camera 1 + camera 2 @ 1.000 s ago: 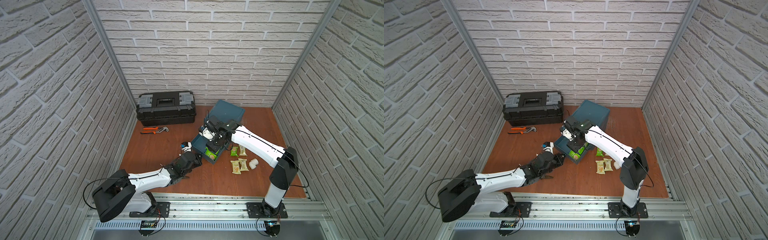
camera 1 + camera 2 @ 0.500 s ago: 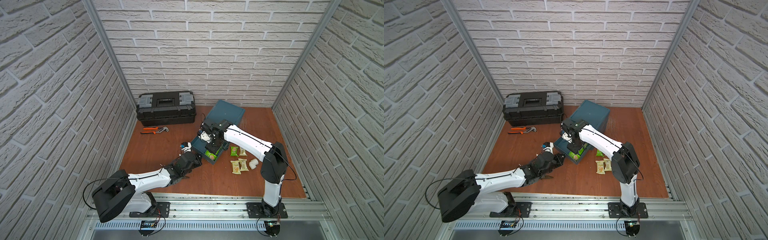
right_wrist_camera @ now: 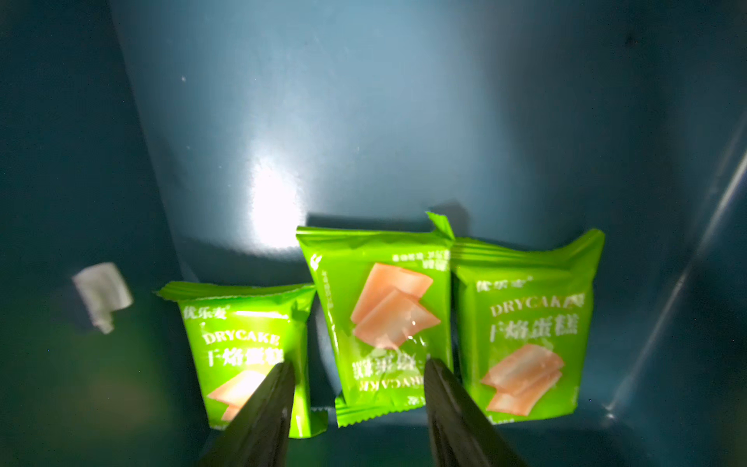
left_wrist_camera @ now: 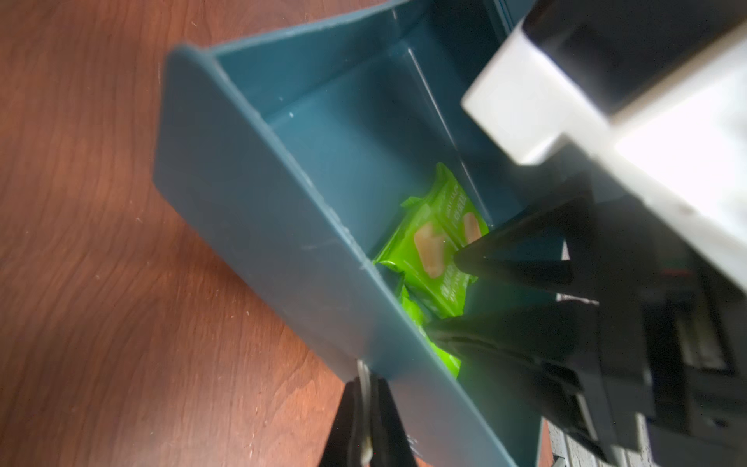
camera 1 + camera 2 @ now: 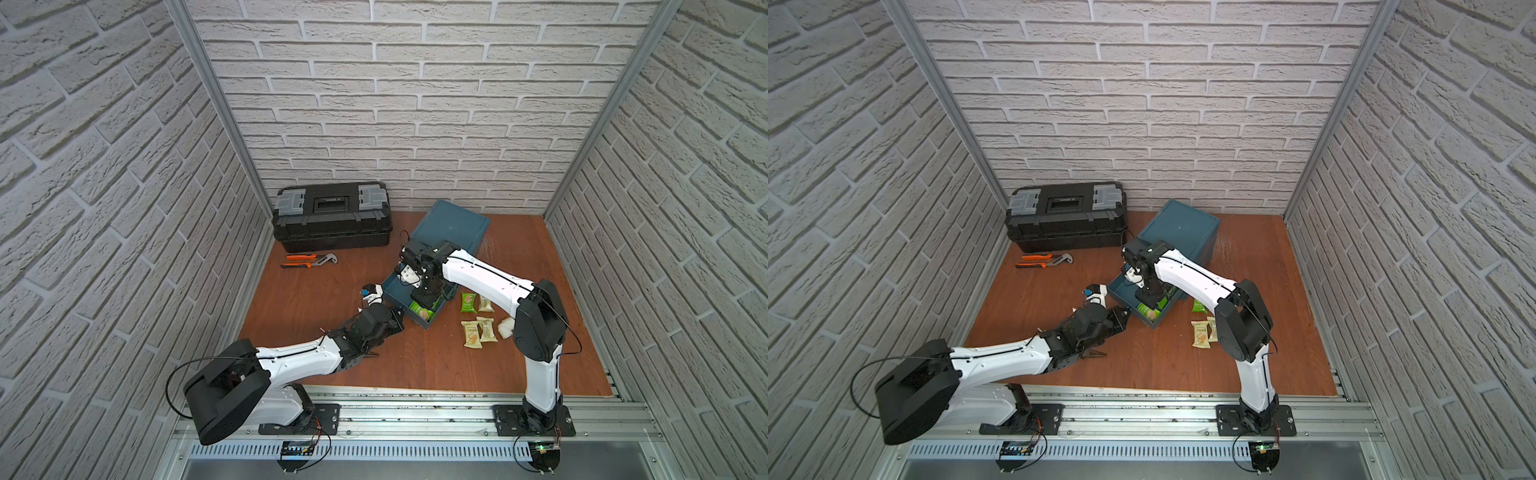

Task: Take the cookies out of the drawer
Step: Pick up the cookie from the drawer.

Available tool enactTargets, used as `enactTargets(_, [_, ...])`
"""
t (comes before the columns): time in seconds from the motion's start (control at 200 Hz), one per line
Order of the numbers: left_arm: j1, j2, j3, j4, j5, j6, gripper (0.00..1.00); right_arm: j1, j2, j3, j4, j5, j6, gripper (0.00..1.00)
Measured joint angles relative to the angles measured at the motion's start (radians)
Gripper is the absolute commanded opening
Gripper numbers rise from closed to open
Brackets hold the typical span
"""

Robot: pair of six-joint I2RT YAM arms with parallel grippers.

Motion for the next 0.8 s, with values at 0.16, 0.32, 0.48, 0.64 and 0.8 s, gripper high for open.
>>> enactTargets(0.16, [0.001,0.000,0.000,0.000,0.000,0.000,0.00,-0.001,0.008,0.008,-0.003,0.018,-0.004,0.58])
enactTargets(0.32, [0.001,0.000,0.000,0.000,0.000,0.000,0.00,-0.001,0.010,0.017,-0.003,0.035,-0.008,0.59])
enactTargets(0.48, [0.001,0.000,0.000,0.000,0.000,0.000,0.00,-0.002,0.021,0.021,-0.002,0.045,-0.011,0.61])
enactTargets(0.64, [0.002,0.000,0.000,0.000,0.000,0.000,0.00,-0.003,0.037,0.021,-0.002,0.046,-0.014,0.61])
enactTargets(0.8, [0.003,0.000,0.000,-0.003,0.003,0.000,0.00,-0.005,0.062,0.021,-0.001,0.045,-0.015,0.59])
